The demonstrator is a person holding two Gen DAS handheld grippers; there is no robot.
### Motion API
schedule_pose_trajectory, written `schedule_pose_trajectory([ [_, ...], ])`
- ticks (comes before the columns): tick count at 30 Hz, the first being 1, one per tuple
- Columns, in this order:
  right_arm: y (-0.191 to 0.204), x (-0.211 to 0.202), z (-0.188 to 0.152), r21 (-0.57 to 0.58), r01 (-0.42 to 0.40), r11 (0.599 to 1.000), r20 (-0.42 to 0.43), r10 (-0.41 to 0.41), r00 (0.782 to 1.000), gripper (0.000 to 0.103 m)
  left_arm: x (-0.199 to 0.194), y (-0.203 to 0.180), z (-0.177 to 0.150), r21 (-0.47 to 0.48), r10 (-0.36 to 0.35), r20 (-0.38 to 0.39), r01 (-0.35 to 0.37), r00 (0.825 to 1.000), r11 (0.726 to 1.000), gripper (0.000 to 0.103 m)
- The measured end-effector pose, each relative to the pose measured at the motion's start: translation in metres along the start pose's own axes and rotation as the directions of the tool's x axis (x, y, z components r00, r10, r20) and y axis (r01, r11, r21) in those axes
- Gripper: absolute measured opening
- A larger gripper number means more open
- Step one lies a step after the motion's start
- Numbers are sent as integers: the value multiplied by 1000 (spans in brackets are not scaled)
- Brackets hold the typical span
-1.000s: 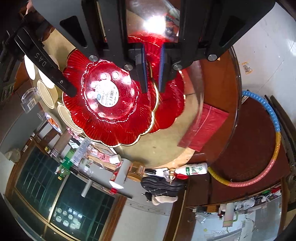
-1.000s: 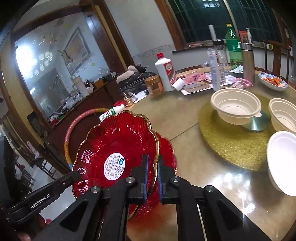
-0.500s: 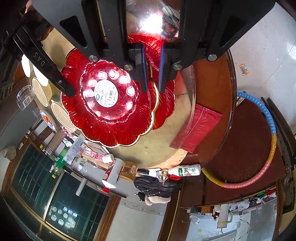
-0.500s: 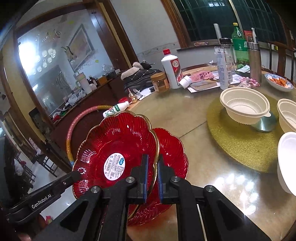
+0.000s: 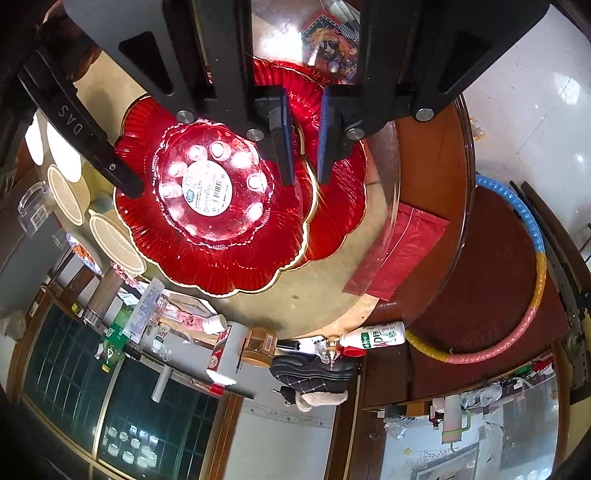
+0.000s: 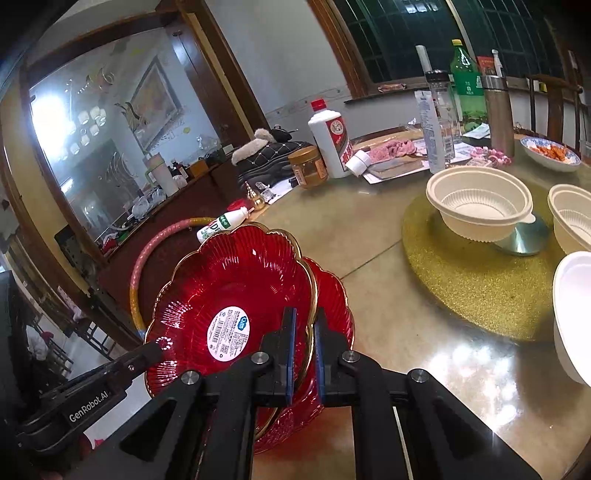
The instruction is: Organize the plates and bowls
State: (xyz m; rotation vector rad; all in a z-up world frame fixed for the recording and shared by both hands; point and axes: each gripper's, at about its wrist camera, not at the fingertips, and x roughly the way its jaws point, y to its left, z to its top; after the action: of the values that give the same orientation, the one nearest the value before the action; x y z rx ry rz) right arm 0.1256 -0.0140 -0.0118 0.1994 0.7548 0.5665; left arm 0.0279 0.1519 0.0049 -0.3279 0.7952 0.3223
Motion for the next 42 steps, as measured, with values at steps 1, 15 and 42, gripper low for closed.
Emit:
schedule_pose_trajectory([
  [1, -1, 1, 0, 2, 0, 1000, -3, 0, 1000, 8, 1, 0, 0, 0, 2, -1, -2, 1000, 1000, 10],
  [15, -1, 5, -5, -4, 4, 1000, -21, -4, 1000, 8, 5, 0, -4, 12, 22, 4, -22, 1000, 1000, 10],
  [42, -4, 6, -5, -12, 35, 999, 0, -35, 999, 9, 9, -4, -5, 14, 6, 21, -7, 1000, 1000, 10],
])
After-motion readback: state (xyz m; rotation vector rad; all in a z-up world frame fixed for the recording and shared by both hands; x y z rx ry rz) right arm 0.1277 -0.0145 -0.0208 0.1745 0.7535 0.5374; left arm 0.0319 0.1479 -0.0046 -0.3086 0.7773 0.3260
